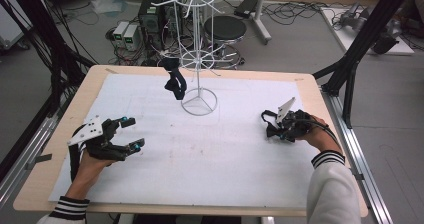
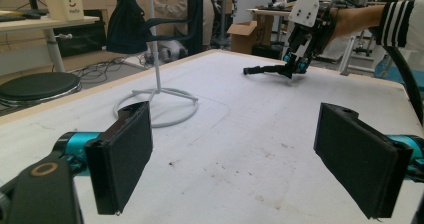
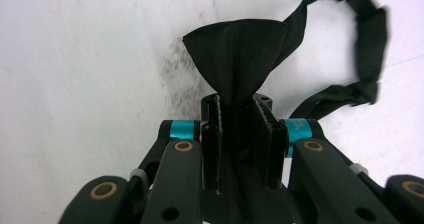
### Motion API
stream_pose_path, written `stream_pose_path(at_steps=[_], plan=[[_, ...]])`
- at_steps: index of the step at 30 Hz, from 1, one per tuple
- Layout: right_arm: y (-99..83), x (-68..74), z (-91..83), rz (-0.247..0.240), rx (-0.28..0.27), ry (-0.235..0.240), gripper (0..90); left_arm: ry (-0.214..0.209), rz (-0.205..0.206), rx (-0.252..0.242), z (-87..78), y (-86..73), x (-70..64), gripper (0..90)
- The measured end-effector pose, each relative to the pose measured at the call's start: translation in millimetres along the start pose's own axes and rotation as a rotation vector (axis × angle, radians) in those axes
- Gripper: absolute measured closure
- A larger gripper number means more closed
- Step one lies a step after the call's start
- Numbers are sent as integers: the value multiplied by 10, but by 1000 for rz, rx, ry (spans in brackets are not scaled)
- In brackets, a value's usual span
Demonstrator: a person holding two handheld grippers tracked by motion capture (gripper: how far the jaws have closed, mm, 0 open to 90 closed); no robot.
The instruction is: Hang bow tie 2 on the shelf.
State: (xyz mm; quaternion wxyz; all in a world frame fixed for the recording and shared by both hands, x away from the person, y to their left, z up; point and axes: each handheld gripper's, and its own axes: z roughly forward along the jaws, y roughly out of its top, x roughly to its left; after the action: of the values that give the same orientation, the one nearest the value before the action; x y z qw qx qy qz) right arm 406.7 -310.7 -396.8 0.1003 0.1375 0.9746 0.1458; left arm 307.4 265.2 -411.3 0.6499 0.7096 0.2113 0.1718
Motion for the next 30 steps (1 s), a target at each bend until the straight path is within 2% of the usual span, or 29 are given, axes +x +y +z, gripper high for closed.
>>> stream_pose_path(at_steps=[2,3,4,5,12,15,16,17,18,19,20,22,24,25,26,29,30], plan=[[-13,-6,-80,32,-60,-9,769,1,-1,0,1,-2,1,163],[-13,-6,-80,32,-60,-9,769,1,-1,0,1,-2,1,163],[-21,-10,-138,54,-101,-9,769,0,-2,-1,3,-3,1,163],[-21,-10,-138,54,-101,-9,769,-1,-1,-1,5,-4,2,163],[-30,-29,-286,131,-242,-11,769,-1,-2,-2,2,-2,-1,163],[-31,-35,-309,153,-269,-10,769,1,-3,-2,0,-1,-1,163],[-34,-44,-343,191,-309,-8,769,1,-3,-2,1,-2,-1,163],[-34,-44,-343,191,-309,-8,769,1,-3,-2,1,-2,-1,163],[-33,-54,-380,235,-354,-9,769,1,-3,-2,1,-2,0,163],[-33,-54,-380,235,-354,-9,769,1,-4,-4,1,-2,0,163],[-31,-62,-410,261,-398,-8,769,1,-4,-3,1,-2,0,163],[-28,-63,-422,271,-414,-10,769,1,-3,-2,0,-3,1,163],[-10,-55,-440,311,-452,7,769,1,-4,-3,1,-3,-2,163],[-10,-55,-440,311,-452,7,769,-1,-4,-2,1,-2,-2,163],[5,-56,-444,336,-476,15,769,-1,-2,-1,2,-2,-2,163],[26,-53,-450,360,-500,20,769,-1,-4,-3,6,-3,-6,163],[49,-51,-455,372,-527,24,769,-1,-4,-2,6,-3,-6,163]])
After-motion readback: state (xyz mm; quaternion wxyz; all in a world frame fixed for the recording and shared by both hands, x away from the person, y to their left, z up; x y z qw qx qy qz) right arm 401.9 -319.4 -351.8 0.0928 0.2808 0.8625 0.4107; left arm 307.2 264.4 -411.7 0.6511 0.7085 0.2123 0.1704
